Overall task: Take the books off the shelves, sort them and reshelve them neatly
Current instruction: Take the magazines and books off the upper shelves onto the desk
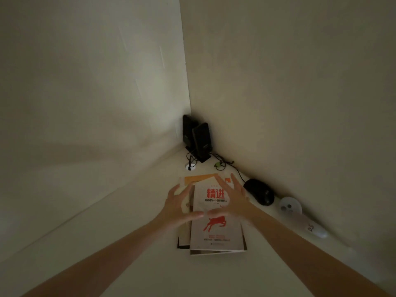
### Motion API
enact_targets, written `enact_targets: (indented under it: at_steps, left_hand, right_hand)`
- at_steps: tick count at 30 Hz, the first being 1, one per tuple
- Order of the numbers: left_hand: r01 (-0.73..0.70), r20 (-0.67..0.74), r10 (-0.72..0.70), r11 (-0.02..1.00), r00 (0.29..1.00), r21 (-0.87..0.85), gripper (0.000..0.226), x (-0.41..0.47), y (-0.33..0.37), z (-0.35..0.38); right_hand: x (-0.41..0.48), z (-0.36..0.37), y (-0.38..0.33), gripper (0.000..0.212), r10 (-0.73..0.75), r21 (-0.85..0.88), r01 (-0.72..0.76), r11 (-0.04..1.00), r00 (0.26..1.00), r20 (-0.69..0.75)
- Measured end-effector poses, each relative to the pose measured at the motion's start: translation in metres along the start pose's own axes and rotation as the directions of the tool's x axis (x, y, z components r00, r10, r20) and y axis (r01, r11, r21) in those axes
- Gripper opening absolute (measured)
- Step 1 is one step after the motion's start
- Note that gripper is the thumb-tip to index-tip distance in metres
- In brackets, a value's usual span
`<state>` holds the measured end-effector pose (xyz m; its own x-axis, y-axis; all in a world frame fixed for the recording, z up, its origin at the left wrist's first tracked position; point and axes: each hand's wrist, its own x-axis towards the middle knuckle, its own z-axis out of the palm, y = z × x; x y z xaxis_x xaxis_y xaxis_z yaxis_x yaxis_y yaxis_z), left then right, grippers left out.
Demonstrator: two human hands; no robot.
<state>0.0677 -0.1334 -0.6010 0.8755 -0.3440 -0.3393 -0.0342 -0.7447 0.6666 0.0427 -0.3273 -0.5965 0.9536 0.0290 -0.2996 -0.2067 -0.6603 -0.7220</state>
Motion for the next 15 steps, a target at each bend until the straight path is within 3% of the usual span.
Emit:
enact_targets:
  at_steps: [5,8,15]
  left_hand:
    - [-0.144,-0.057,0.141,0.989,0.988,-0.041,0.098,-0.014,0.036,-0.030]
    - [-0.213,-0.090,0.206,0.974,0.974,-0.073,0.099,-0.028,0.055,-0.046]
    - [-0.366,-0.249,0.335,0.926,0.909,-0.089,0.097,-0.064,0.104,-0.096]
  right_hand:
    - [-0.009,-0.021,-0.049,0.108,-0.141,0.017,0.142,0.990,0.989,-0.050]
    - [-0.024,-0.037,-0.075,0.104,-0.201,0.114,0.206,0.972,0.978,-0.054]
    - [-0.052,-0.082,-0.129,0.101,-0.319,0.165,0.349,0.922,0.930,-0.184]
